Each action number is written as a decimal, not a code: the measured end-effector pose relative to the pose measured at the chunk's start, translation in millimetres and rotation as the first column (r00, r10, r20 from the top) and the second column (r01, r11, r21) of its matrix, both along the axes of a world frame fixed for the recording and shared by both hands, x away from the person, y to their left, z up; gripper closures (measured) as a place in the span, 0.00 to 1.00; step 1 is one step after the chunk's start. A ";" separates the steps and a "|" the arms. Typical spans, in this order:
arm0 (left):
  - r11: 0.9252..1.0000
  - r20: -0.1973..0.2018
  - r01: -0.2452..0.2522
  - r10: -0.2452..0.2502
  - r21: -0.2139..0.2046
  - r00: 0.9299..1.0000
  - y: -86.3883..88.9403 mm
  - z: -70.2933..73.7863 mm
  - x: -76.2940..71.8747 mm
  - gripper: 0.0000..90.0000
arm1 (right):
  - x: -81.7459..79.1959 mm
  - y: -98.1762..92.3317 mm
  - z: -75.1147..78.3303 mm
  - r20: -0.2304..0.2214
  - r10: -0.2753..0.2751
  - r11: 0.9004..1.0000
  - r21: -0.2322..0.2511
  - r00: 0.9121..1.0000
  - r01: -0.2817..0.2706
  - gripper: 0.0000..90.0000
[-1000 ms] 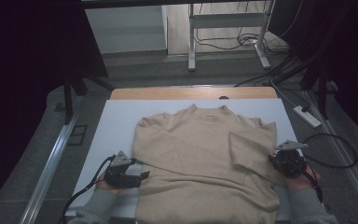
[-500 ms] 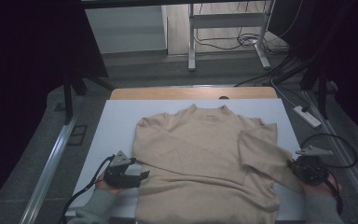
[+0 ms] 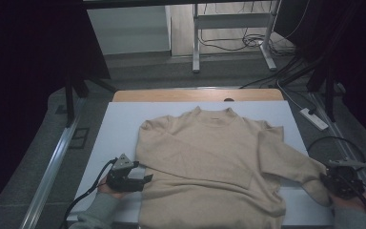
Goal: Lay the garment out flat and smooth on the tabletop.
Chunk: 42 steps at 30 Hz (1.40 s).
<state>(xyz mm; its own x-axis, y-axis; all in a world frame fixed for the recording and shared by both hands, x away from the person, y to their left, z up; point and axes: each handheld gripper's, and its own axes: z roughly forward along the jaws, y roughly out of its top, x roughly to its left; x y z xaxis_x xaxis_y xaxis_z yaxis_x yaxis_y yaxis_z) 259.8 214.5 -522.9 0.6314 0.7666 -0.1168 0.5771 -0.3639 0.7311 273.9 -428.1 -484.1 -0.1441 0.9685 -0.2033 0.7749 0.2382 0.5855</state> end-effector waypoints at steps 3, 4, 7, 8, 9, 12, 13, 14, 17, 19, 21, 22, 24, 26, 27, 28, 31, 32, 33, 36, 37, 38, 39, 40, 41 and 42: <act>1.000 0.000 0.000 0.000 0.000 1.000 0.0 0.0 0.1 0.23 | -0.3 6.6 5.3 0.051 -0.008 0.999 -0.044 0.999 0.010 0.71; 1.000 0.001 -0.001 0.001 0.000 1.000 -0.1 -0.1 0.2 0.23 | -0.3 10.7 8.6 0.077 0.001 0.999 -0.053 0.997 0.003 0.66; 1.000 -0.001 -0.001 0.001 0.000 1.000 -0.1 -0.3 0.5 0.23 | 2.5 25.8 18.3 0.124 0.067 0.997 -0.039 0.990 -0.063 0.57; 1.000 -0.001 0.000 0.000 0.000 1.000 -0.1 -0.3 0.6 0.23 | 5.0 31.4 20.5 0.136 0.094 0.995 -0.039 0.986 -0.089 0.55; 1.000 -0.001 0.000 0.000 0.000 1.000 -0.3 -0.4 0.6 0.23 | 8.4 36.7 22.1 0.140 0.120 0.992 -0.040 0.983 -0.116 0.54; 1.000 -0.002 -0.002 0.002 0.002 1.000 -0.6 -0.5 0.4 0.23 | 24.0 48.9 22.4 0.148 0.179 0.984 -0.021 0.973 -0.178 0.51; 1.000 -0.002 -0.002 0.003 0.002 1.000 -0.7 -0.5 0.3 0.23 | 30.6 51.0 21.4 0.147 0.188 0.982 -0.007 0.971 -0.189 0.50; 1.000 -0.001 -0.003 0.003 0.003 1.000 -0.7 -0.3 0.2 0.23 | 37.3 52.7 19.3 0.143 0.191 0.981 0.015 0.971 -0.195 0.49; 1.000 -0.002 -0.004 0.004 0.008 1.000 -0.7 -0.6 0.1 0.23 | 53.4 54.6 9.3 0.083 0.204 0.978 0.019 0.975 -0.206 0.47; 1.000 -0.002 -0.002 0.002 0.012 1.000 -0.9 -1.0 -0.1 0.23 | 59.2 49.7 1.9 0.038 0.203 0.979 0.019 0.978 -0.204 0.46; 1.000 -0.002 -0.002 0.002 0.012 1.000 -1.1 -1.1 -0.2 0.23 | 61.2 40.3 -4.5 0.020 0.177 0.983 0.035 0.984 -0.178 0.45; 1.000 -0.002 -0.002 0.002 0.012 1.000 -1.1 -1.1 -0.2 0.23 | 61.7 35.3 -7.7 0.009 0.168 0.985 0.043 0.986 -0.168 0.43; 1.000 -0.002 -0.001 0.001 0.011 1.000 -1.3 -1.1 -0.2 0.23 | 62.4 26.9 -14.8 -0.020 0.146 0.988 0.055 0.989 -0.145 0.41; 1.000 0.000 -0.001 0.001 0.011 1.000 -1.2 -0.9 -0.4 0.23 | 62.3 19.7 -17.5 -0.021 0.132 0.984 0.121 0.991 -0.128 0.43; 1.000 0.000 -0.001 0.001 0.011 1.000 -1.2 -0.8 -0.4 0.23 | 62.6 17.6 -17.5 -0.030 0.126 0.982 0.144 0.992 -0.121 0.46; 1.000 -0.001 -0.002 0.002 0.011 1.000 -1.2 -0.8 -0.5 0.23 | 62.5 17.5 -17.6 -0.031 0.123 0.981 0.152 0.992 -0.117 0.48; 1.000 -0.001 -0.001 0.001 0.010 1.000 -1.5 -0.8 -0.8 0.23 | 61.6 20.8 -16.3 -0.032 0.118 0.982 0.151 0.993 -0.112 0.65; 1.000 -0.001 -0.001 0.001 0.011 1.000 -1.5 -0.8 -1.0 0.23 | 61.3 22.2 -16.1 -0.031 0.117 0.983 0.146 0.993 -0.112 0.71; 1.000 -0.001 -0.001 0.001 0.011 1.000 -1.4 -0.6 -1.2 0.23 | 60.9 24.0 -16.0 -0.031 0.119 0.983 0.144 0.992 -0.114 0.77; 1.000 0.002 0.002 -0.002 0.010 1.000 -1.5 -0.2 -1.7 0.23 | 60.2 28.5 -15.7 -0.032 0.136 0.983 0.130 0.990 -0.130 0.91; 1.000 0.002 0.002 -0.002 0.009 1.000 -1.6 -0.1 -1.8 0.23 | 60.2 29.1 -15.7 -0.031 0.138 0.983 0.127 0.990 -0.133 0.93; 1.000 0.002 0.001 -0.001 0.010 1.000 -1.5 0.0 -1.8 0.23 | 60.2 29.3 -15.6 -0.031 0.140 0.983 0.124 0.990 -0.135 0.93; 1.000 0.002 0.002 -0.002 0.010 1.000 -1.5 0.0 -1.7 0.23 | 60.1 29.4 -15.5 -0.030 0.142 0.983 0.121 0.989 -0.137 0.94; 1.000 0.002 0.001 -0.001 0.009 1.000 -1.6 -0.1 -1.6 0.23 | 59.9 29.2 -15.3 -0.028 0.143 0.983 0.117 0.989 -0.139 0.94; 1.000 0.001 0.001 -0.001 0.009 1.000 -1.6 -0.1 -1.6 0.23 | 59.5 29.1 -14.8 -0.027 0.144 0.984 0.110 0.989 -0.140 0.94; 1.000 0.002 0.001 -0.001 0.010 1.000 -1.5 -0.1 -1.6 0.23 | 59.0 29.2 -14.2 -0.025 0.140 0.986 0.096 0.990 -0.137 0.95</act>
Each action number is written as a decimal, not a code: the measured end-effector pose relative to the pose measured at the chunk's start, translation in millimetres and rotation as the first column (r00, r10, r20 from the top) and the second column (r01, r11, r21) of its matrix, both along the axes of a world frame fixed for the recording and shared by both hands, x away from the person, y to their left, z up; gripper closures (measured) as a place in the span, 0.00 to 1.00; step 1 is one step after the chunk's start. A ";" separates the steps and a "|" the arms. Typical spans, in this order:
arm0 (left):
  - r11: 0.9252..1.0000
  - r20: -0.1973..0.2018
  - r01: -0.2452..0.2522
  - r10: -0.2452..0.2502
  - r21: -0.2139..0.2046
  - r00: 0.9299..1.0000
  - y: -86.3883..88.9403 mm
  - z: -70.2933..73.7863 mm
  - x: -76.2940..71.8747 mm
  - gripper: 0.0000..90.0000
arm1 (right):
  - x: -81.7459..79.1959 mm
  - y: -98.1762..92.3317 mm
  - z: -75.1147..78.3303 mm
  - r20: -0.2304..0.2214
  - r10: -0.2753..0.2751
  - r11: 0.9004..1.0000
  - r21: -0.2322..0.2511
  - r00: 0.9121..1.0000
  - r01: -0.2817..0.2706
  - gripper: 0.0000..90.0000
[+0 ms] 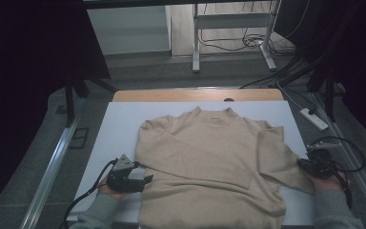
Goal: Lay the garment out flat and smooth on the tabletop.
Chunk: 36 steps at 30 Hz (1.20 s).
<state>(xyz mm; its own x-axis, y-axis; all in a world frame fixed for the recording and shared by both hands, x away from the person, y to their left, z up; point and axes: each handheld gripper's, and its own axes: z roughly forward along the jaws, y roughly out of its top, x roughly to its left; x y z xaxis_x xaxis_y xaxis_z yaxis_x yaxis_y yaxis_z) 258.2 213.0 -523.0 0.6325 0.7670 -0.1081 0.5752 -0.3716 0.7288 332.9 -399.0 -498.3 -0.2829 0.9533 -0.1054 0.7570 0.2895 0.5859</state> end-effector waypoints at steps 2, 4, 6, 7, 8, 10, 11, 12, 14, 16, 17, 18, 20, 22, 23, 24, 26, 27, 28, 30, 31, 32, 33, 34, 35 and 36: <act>1.000 0.002 -0.001 0.001 -0.001 1.000 0.1 0.1 -0.1 0.23 | -2.0 -1.0 2.2 0.016 -0.010 1.000 -0.029 1.000 0.011 0.95; 1.000 0.003 -0.002 0.002 0.001 1.000 0.3 0.2 -0.2 0.23 | -4.7 -4.3 6.3 0.037 -0.022 0.999 -0.044 0.999 0.023 0.95; 1.000 0.005 -0.004 0.004 0.001 1.000 0.3 0.4 -0.5 0.23 | -9.0 -8.8 11.6 0.059 -0.041 0.997 -0.062 0.997 0.044 0.95; 1.000 0.006 -0.004 0.004 0.001 1.000 0.4 0.6 -0.6 0.23 | -11.3 -11.5 14.0 0.068 -0.050 0.995 -0.077 0.996 0.056 0.95; 1.000 0.006 -0.004 0.004 0.001 1.000 0.5 0.7 -0.6 0.23 | -13.7 -14.6 15.9 0.076 -0.061 0.993 -0.094 0.995 0.068 0.95; 1.000 0.006 -0.004 0.004 0.001 1.000 0.5 0.7 -0.6 0.23 | -18.5 -23.1 18.4 0.083 -0.093 0.987 -0.122 0.992 0.103 0.95; 1.000 0.005 -0.003 0.003 0.001 1.000 0.6 0.8 -0.7 0.23 | -20.9 -28.6 18.9 0.085 -0.113 0.984 -0.132 0.990 0.124 0.95; 1.000 0.006 -0.003 0.003 0.001 1.000 0.6 0.9 -0.8 0.23 | -23.4 -34.5 19.0 0.084 -0.137 0.978 -0.145 0.987 0.148 0.95; 1.000 0.007 -0.004 0.004 0.000 1.000 0.7 1.1 -0.9 0.23 | -28.3 -48.1 17.4 0.078 -0.191 0.962 -0.182 0.979 0.202 0.95; 1.000 0.007 -0.004 0.004 0.000 1.000 0.6 1.0 -0.9 0.23 | -33.8 -63.5 13.0 0.054 -0.248 0.943 -0.215 0.967 0.254 0.95; 1.000 0.006 -0.004 0.004 0.001 1.000 0.6 0.9 -0.8 0.23 | -37.0 -71.0 10.5 0.043 -0.276 0.934 -0.222 0.960 0.278 0.95; 1.000 0.006 -0.006 0.006 -0.001 1.000 0.4 0.8 -0.7 0.23 | -40.0 -77.5 8.1 0.032 -0.301 0.926 -0.230 0.953 0.300 0.95; 1.000 0.004 -0.005 0.005 -0.005 1.000 0.1 0.6 -0.1 0.23 | -45.5 -85.5 5.9 0.024 -0.318 0.925 -0.211 0.948 0.315 0.93; 1.000 0.005 -0.005 0.005 -0.004 1.000 -0.3 0.6 0.5 0.23 | -48.5 -85.5 9.0 0.045 -0.310 0.936 -0.162 0.950 0.313 0.88; 1.000 0.005 -0.005 0.005 -0.006 1.000 -0.9 0.6 0.5 0.23 | -48.5 -82.8 12.1 0.060 -0.299 0.943 -0.136 0.952 0.305 0.85; 1.000 0.006 -0.002 0.002 -0.004 1.000 -1.1 0.8 0.5 0.23 | -48.3 -78.5 15.8 0.078 -0.285 0.950 -0.110 0.955 0.292 0.83; 1.000 0.005 -0.001 0.001 -0.003 1.000 -1.4 0.9 0.4 0.23 | -46.4 -66.1 23.4 0.113 -0.227 0.969 -0.069 0.967 0.236 0.78; 1.000 0.004 0.000 0.000 -0.002 1.000 -1.4 0.8 0.4 0.23 | -45.2 -57.9 26.7 0.130 -0.196 0.977 -0.060 0.972 0.205 0.75; 1.000 0.005 0.000 0.000 -0.002 1.000 -1.4 0.8 0.4 0.23 | -43.6 -49.3 29.8 0.140 -0.162 0.984 -0.051 0.977 0.170 0.73; 1.000 0.005 0.000 0.000 -0.002 1.000 -1.3 0.8 0.4 0.23 | -40.7 -31.4 34.6 0.153 -0.101 0.994 -0.028 0.983 0.107 0.71; 1.000 0.005 0.000 0.000 -0.001 1.000 -1.3 0.7 0.3 0.23 | -39.3 -22.7 36.3 0.157 -0.076 0.997 -0.022 0.985 0.080 0.70; 1.000 0.005 0.000 0.000 -0.001 1.000 -1.3 0.8 0.3 0.23 | -37.7 -14.3 37.3 0.161 -0.049 0.999 -0.015 0.986 0.052 0.69; 1.000 0.005 0.001 -0.001 -0.001 1.000 -1.3 0.8 0.2 0.23 | -36.6 -5.8 38.0 0.163 -0.017 1.000 -0.006 0.987 0.018 0.68; 1.000 0.006 0.001 -0.001 -0.001 1.000 -1.3 0.8 0.2 0.23 | -35.6 2.3 38.0 0.165 0.012 1.000 0.002 0.986 -0.012 0.67; 1.000 0.006 0.001 -0.001 -0.002 1.000 -1.3 0.9 0.2 0.23 | -34.8 10.1 37.7 0.164 0.041 0.999 0.014 0.986 -0.044 0.67; 1.000 0.005 0.001 -0.001 -0.002 1.000 -1.3 0.9 0.3 0.23 | -34.0 17.5 37.3 0.166 0.074 0.996 0.029 0.983 -0.080 0.66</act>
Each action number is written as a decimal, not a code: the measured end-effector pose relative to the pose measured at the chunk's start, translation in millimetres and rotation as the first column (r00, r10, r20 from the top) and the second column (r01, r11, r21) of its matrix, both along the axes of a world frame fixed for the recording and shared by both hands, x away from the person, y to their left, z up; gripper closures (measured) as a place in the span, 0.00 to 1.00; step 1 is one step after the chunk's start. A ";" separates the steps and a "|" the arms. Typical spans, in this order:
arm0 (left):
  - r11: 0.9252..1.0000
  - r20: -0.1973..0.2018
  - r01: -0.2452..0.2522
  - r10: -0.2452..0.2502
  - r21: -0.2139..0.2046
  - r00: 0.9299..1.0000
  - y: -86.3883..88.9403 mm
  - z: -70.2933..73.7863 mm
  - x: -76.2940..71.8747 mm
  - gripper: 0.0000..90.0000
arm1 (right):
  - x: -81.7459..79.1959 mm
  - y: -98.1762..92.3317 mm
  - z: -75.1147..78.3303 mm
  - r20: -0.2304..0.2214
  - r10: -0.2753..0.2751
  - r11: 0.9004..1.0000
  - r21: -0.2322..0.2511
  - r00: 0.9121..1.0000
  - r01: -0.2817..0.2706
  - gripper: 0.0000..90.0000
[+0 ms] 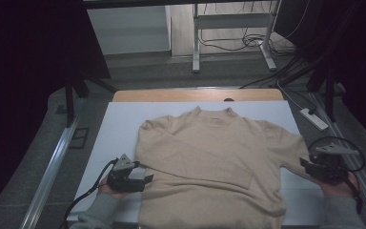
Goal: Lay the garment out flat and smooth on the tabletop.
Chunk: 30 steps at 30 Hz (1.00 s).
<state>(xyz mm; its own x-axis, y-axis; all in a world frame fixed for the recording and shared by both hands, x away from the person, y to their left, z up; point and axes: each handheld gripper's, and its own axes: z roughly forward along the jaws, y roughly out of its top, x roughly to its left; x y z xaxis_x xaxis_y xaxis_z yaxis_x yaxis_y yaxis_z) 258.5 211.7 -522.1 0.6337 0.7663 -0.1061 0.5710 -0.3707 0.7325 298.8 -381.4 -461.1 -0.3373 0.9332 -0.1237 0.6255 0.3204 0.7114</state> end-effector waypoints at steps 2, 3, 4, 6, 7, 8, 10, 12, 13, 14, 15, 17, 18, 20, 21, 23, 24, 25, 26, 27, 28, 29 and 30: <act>1.000 0.000 0.000 0.000 0.000 1.000 0.0 0.0 0.0 0.23 | 1.2 13.6 -0.7 -0.008 0.054 0.998 0.028 0.998 -0.054 0.64; 1.000 0.000 0.000 0.000 0.000 1.000 -0.1 0.0 0.0 0.23 | 1.8 19.6 -0.9 -0.013 0.080 0.996 0.050 0.997 -0.080 0.63; 1.000 0.000 0.000 0.000 0.000 1.000 0.0 0.0 0.0 0.23 | 2.0 25.7 -0.7 -0.015 0.103 0.992 0.069 0.995 -0.102 0.63; 1.000 0.001 0.000 0.000 -0.001 1.000 0.0 0.0 0.1 0.23 | 2.0 37.2 -0.3 -0.018 0.143 0.986 0.085 0.989 -0.141 0.62; 1.000 0.000 0.001 -0.001 0.000 1.000 -0.1 0.0 0.0 0.23 | 2.0 42.9 -0.4 -0.020 0.159 0.984 0.089 0.987 -0.157 0.61; 1.000 0.000 0.001 -0.001 0.000 1.000 -0.1 0.0 0.0 0.23 | 1.9 48.3 -0.5 -0.021 0.175 0.981 0.092 0.984 -0.173 0.60; 1.000 0.000 0.002 -0.002 -0.001 1.000 -0.2 -0.1 0.0 0.23 | 1.5 58.5 -1.2 -0.027 0.201 0.975 0.098 0.979 -0.198 0.59; 1.000 0.000 0.002 -0.002 -0.001 1.000 -0.3 0.0 0.0 0.23 | 1.3 67.9 -3.3 -0.034 0.228 0.969 0.100 0.973 -0.224 0.57; 1.000 0.000 0.002 -0.002 -0.001 1.000 -0.3 0.0 0.0 0.23 | 1.1 72.2 -4.5 -0.039 0.241 0.967 0.099 0.970 -0.236 0.57; 1.000 0.000 0.003 -0.003 0.000 1.000 -0.4 0.0 0.0 0.23 | 1.1 76.3 -5.8 -0.045 0.252 0.964 0.101 0.967 -0.246 0.56; 1.000 0.000 0.003 -0.003 -0.001 1.000 -0.7 0.0 -0.1 0.23 | 1.2 79.9 -7.3 -0.050 0.263 0.961 0.099 0.963 -0.258 0.56; 1.000 0.000 0.005 -0.005 0.002 1.000 -0.8 0.0 0.0 0.23 | 1.7 86.5 -10.3 -0.061 0.279 0.958 0.091 0.958 -0.273 0.55; 1.000 0.000 0.005 -0.005 0.003 1.000 -0.8 0.1 0.0 0.23 | 2.1 89.2 -12.1 -0.067 0.283 0.957 0.088 0.957 -0.277 0.55; 1.000 0.000 0.006 -0.006 0.003 1.000 -1.0 0.1 0.0 0.23 | 3.4 93.7 -15.8 -0.081 0.295 0.954 0.081 0.952 -0.289 0.54; 1.000 0.000 0.006 -0.006 0.004 1.000 -1.0 0.1 0.0 0.23 | 3.7 95.9 -17.3 -0.086 0.299 0.953 0.082 0.950 -0.292 0.54; 1.000 -0.001 0.006 -0.006 0.003 1.000 -1.2 -0.1 0.0 0.23 | 4.1 100.0 -19.3 -0.095 0.313 0.948 0.091 0.945 -0.305 0.53; 1.000 -0.001 0.006 -0.006 0.002 1.000 -1.3 -0.1 0.0 0.23 | 4.3 102.0 -20.0 -0.100 0.318 0.946 0.096 0.943 -0.309 0.53; 1.000 -0.002 0.007 -0.007 0.002 1.000 -1.4 -0.1 0.0 0.23 | 4.5 104.1 -20.7 -0.105 0.326 0.944 0.098 0.940 -0.316 0.53; 1.000 -0.001 0.006 -0.006 0.002 1.000 -1.6 -0.1 0.0 0.23 | 4.7 106.6 -21.5 -0.115 0.331 0.942 0.100 0.937 -0.320 0.52; 1.000 -0.001 0.006 -0.006 0.003 1.000 -1.7 -0.1 0.0 0.23 | 5.0 109.1 -22.6 -0.123 0.338 0.940 0.099 0.933 -0.327 0.52; 1.000 -0.001 0.006 -0.006 0.003 1.000 -1.7 -0.1 0.0 0.23 | 5.2 111.8 -24.0 -0.135 0.343 0.938 0.099 0.929 -0.332 0.51; 1.000 -0.001 0.006 -0.006 0.004 1.000 -1.8 -0.1 0.0 0.23 | 5.5 114.7 -25.6 -0.149 0.349 0.936 0.098 0.925 -0.338 0.50; 1.000 -0.001 0.006 -0.006 0.004 1.000 -1.8 -0.1 0.0 0.23 | 6.0 117.5 -27.6 -0.163 0.356 0.934 0.097 0.920 -0.344 0.50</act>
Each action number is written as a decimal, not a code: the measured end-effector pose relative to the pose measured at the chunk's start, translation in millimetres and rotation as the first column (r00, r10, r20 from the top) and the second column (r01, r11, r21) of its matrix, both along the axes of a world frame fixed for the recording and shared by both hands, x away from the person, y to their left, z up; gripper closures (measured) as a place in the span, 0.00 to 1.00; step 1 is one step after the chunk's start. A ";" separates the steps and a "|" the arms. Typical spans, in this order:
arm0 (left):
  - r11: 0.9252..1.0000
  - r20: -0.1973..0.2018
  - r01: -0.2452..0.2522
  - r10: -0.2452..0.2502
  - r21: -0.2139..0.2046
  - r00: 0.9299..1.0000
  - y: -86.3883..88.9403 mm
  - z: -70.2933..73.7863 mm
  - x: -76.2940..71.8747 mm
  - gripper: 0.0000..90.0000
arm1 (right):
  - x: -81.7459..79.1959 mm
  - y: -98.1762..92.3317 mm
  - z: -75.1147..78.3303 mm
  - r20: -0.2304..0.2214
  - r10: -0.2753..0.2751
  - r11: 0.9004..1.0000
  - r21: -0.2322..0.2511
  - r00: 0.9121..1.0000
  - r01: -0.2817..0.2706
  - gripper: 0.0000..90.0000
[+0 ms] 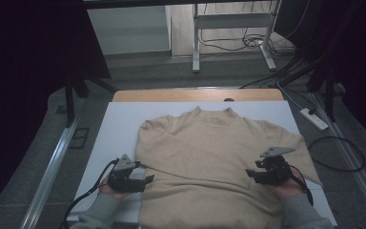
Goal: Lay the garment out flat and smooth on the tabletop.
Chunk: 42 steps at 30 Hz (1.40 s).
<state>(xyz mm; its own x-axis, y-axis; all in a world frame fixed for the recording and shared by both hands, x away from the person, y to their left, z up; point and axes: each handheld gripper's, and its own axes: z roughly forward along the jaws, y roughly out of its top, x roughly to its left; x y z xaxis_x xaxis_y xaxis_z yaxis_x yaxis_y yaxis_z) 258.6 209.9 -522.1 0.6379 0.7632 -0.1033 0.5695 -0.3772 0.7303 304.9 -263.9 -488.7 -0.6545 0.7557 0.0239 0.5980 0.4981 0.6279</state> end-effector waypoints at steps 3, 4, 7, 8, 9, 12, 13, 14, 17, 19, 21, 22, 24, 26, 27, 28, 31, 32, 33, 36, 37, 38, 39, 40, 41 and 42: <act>1.000 0.000 0.001 -0.001 -0.001 1.000 -0.2 -0.1 0.0 0.23 | 3.2 8.2 -7.8 -0.030 0.012 0.999 -0.039 0.999 -0.013 0.49; 1.000 0.001 0.001 -0.001 -0.001 1.000 -0.3 -0.1 -0.1 0.23 | 4.8 9.9 -10.7 -0.036 0.013 0.999 -0.047 0.999 -0.015 0.49; 1.000 0.001 0.001 -0.001 0.000 1.000 -0.2 -0.1 -0.1 0.23 | 8.8 13.5 -17.3 -0.055 0.013 0.998 -0.061 0.998 -0.016 0.51; 1.000 0.001 0.001 -0.001 0.000 1.000 -0.2 -0.1 -0.1 0.23 | 8.8 14.3 -17.8 -0.058 0.013 0.998 -0.056 0.998 -0.016 0.54; 1.000 0.000 0.002 -0.002 0.000 1.000 -0.2 -0.1 -0.1 0.23 | 8.2 15.4 -17.4 -0.058 0.016 0.998 -0.055 0.998 -0.019 0.58; 1.000 0.002 0.001 -0.001 0.000 1.000 -0.4 -0.1 -0.1 0.23 | 5.0 20.3 -15.7 -0.051 0.021 0.997 -0.072 0.998 -0.024 0.70; 1.000 0.002 0.002 -0.002 0.001 1.000 -0.4 0.0 -0.2 0.23 | 4.4 21.7 -14.8 -0.047 0.023 0.997 -0.079 0.999 -0.027 0.76; 1.000 0.003 0.002 -0.002 0.000 1.000 -0.4 0.2 -0.4 0.23 | 3.8 23.0 -13.8 -0.044 0.024 0.996 -0.080 0.999 -0.028 0.79; 1.000 0.004 0.000 0.000 0.001 1.000 -0.2 0.5 -0.4 0.23 | 3.0 26.3 -11.7 -0.044 0.040 0.996 -0.076 0.998 -0.043 0.93; 1.000 0.003 0.000 0.000 0.000 1.000 -0.2 0.4 -0.2 0.23 | 2.7 28.6 -9.5 -0.047 0.052 0.996 -0.064 0.998 -0.055 0.94; 1.000 0.003 0.000 0.000 0.001 1.000 -0.2 0.4 -0.1 0.23 | 2.6 32.4 -7.5 -0.060 0.073 0.997 -0.029 0.996 -0.074 0.94; 1.000 0.004 0.000 0.000 0.000 1.000 -0.1 0.5 -0.2 0.23 | 2.0 35.4 -6.7 -0.062 0.081 0.996 -0.029 0.995 -0.083 0.94; 1.000 0.005 0.000 0.000 0.000 1.000 -0.1 0.6 -0.3 0.23 | 1.0 42.3 -6.0 -0.060 0.102 0.995 -0.018 0.993 -0.103 0.94; 1.000 0.004 0.000 0.000 -0.001 1.000 -0.2 0.5 -0.1 0.23 | 0.3 50.7 -4.3 -0.050 0.120 0.993 0.006 0.992 -0.120 0.95; 1.000 0.004 -0.002 0.002 -0.003 1.000 -0.4 0.4 -0.1 0.23 | 0.4 55.6 -2.8 -0.042 0.134 0.991 0.021 0.990 -0.133 0.95; 1.000 0.004 0.000 0.000 -0.002 1.000 -0.3 0.6 -0.2 0.23 | 0.6 61.5 -1.1 -0.033 0.148 0.988 0.038 0.988 -0.146 0.95; 1.000 0.006 -0.003 0.003 -0.003 1.000 -0.4 0.7 -0.4 0.23 | 3.6 83.7 3.2 -0.006 0.192 0.979 0.071 0.981 -0.191 0.95; 1.000 0.006 -0.002 0.002 -0.002 1.000 -0.3 0.7 -0.4 0.23 | 5.4 92.2 4.1 -0.004 0.206 0.975 0.084 0.978 -0.205 0.95; 1.000 0.007 -0.002 0.002 -0.003 1.000 -0.2 0.7 -0.4 0.23 | 7.3 101.1 5.0 -0.004 0.222 0.970 0.100 0.975 -0.220 0.95; 1.000 0.007 -0.003 0.003 0.000 1.000 0.1 0.6 -0.1 0.23 | 9.6 129.5 5.7 -0.017 0.275 0.949 0.163 0.961 -0.269 0.95; 1.000 0.007 -0.003 0.003 -0.001 1.000 0.2 0.5 0.0 0.23 | 8.7 139.0 5.4 -0.023 0.295 0.941 0.182 0.955 -0.286 0.95; 1.000 0.007 -0.002 0.002 0.001 1.000 0.2 0.5 0.0 0.23 | 6.5 148.4 4.9 -0.032 0.317 0.931 0.200 0.948 -0.305 0.95; 1.000 0.006 -0.002 0.002 0.001 1.000 0.1 0.4 0.0 0.23 | 3.9 157.3 4.0 -0.036 0.343 0.919 0.221 0.939 -0.328 0.95; 1.000 0.007 0.000 0.000 0.004 1.000 0.3 0.5 -0.1 0.23 | 0.2 165.4 3.3 -0.043 0.369 0.903 0.252 0.928 -0.347 0.95; 1.000 0.008 0.001 -0.001 0.003 1.000 0.3 0.6 -0.3 0.23 | -4.0 172.7 2.3 -0.045 0.400 0.885 0.279 0.915 -0.373 0.95; 1.000 0.009 0.001 -0.001 0.002 1.000 0.3 0.7 -0.5 0.23 | -9.2 178.8 1.9 -0.051 0.430 0.869 0.293 0.902 -0.398 0.95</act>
